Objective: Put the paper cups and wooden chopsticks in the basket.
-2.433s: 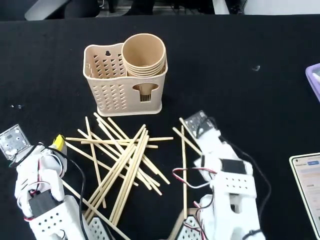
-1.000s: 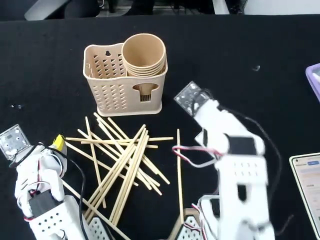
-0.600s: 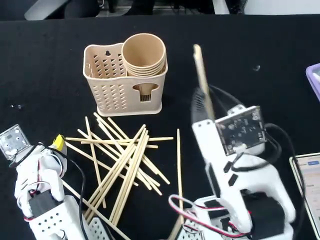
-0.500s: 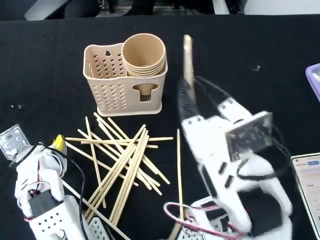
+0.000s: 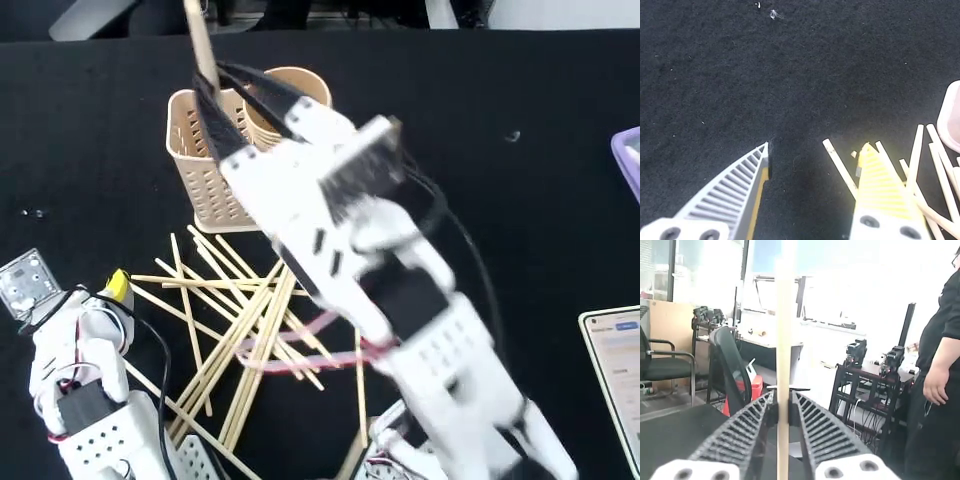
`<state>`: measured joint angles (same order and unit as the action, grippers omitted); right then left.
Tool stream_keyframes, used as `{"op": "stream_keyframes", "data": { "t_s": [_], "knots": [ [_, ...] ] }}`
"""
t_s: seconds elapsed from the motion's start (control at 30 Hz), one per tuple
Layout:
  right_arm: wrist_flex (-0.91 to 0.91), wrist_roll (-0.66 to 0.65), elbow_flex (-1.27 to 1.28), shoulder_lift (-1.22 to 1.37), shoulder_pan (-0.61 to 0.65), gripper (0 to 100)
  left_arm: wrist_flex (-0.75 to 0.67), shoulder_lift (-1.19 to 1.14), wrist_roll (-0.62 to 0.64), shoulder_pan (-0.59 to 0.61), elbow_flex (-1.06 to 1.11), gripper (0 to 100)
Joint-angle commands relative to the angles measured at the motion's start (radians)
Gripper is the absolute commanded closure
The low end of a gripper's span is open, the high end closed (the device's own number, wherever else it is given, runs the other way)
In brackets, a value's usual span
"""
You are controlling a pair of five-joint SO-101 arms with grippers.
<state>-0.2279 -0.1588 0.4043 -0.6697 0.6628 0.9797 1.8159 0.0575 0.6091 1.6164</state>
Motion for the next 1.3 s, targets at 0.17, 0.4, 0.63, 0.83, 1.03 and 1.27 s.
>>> {"op": "stream_keyframes", "data": {
  "t_s": [0.17, 0.4, 0.63, 0.83, 1.03, 1.27],
  "knots": [
    [0.117, 0.006, -0.217, 0.348, -0.034, 98.8, 0.006, 0.006, 0.0, -0.007, -0.008, 72],
    [0.112, 0.006, -0.213, 0.493, -0.06, 98.6, 0.006, 0.006, 0.0, -0.002, -0.008, 72],
    [-0.044, 0.014, -0.248, 0.476, -0.049, 87.5, 0.006, 0.006, 0.0, -0.007, -0.001, 72],
    [-0.365, 0.014, -0.341, 0.335, -0.031, 87.0, 0.005, 0.006, 0.0, -0.007, -0.001, 72],
    [-0.68, 0.014, -0.286, 0.12, -0.031, 90.4, 0.005, 0.006, 0.0, -0.007, -0.005, 72],
    [-0.829, 0.006, 0.124, -0.028, 0.002, 90.3, 0.005, 0.006, -0.002, -0.007, -0.008, 72]
  ]
}}
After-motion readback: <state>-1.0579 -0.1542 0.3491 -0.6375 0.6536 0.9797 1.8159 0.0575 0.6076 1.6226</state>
